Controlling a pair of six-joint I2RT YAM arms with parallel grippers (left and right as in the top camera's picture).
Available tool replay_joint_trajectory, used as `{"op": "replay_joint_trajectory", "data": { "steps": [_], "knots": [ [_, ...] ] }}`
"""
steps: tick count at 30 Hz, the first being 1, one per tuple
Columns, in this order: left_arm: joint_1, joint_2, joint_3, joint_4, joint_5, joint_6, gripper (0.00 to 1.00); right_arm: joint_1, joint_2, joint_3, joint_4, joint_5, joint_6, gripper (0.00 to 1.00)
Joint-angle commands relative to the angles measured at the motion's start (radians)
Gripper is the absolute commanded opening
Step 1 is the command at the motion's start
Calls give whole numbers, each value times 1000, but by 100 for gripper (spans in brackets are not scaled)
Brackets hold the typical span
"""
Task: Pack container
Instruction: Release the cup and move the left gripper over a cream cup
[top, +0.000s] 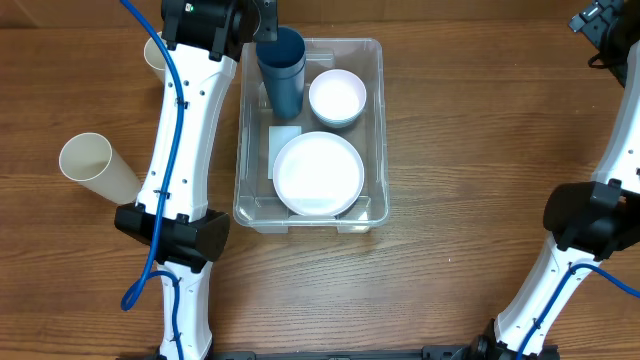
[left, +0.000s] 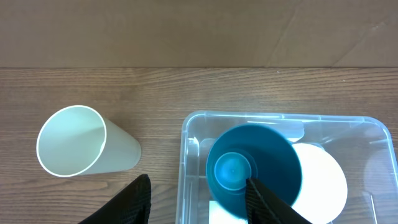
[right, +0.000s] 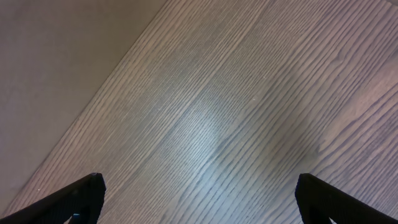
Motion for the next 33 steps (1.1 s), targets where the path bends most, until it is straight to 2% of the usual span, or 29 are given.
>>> {"op": "replay_joint_trajectory", "data": {
  "steps": [1,5,9,10,11,13,14,17,20,25,30,33],
  "knots": [
    [5,2,-3,4,-11,-11,49,1,-47,32,5,7,5,100],
    [5,1,-2,-5,-15,-24,46,1,-47,32,5,7,5,100],
    [25,-24,-2,-58,-32,-177,47,1,-47,32,5,7,5,100],
    [45,-42,-2,-93,-20,-224,52,1,-47,32,5,7,5,100],
    [58,-52,-2,-106,-15,-232,75,1,-47,32,5,7,5,100],
    [84,-67,-2,-128,-16,-231,87,1,-47,32,5,7,5,100],
    [95,-71,-2,-144,-24,-230,89,1,-47,32,5,7,5,100],
    [109,-64,-3,-188,-87,-180,90,1,-47,32,5,7,5,100],
    [111,-47,-5,-191,-129,-65,96,1,-47,32,5,7,5,100],
    [131,3,-12,-158,-188,10,96,1,-47,32,5,7,5,100],
    [212,114,-12,-148,4,80,94,1,-47,32,5,7,5,100],
    [239,179,-12,-147,47,108,95,1,-47,32,5,7,5,100]
  ]
}}
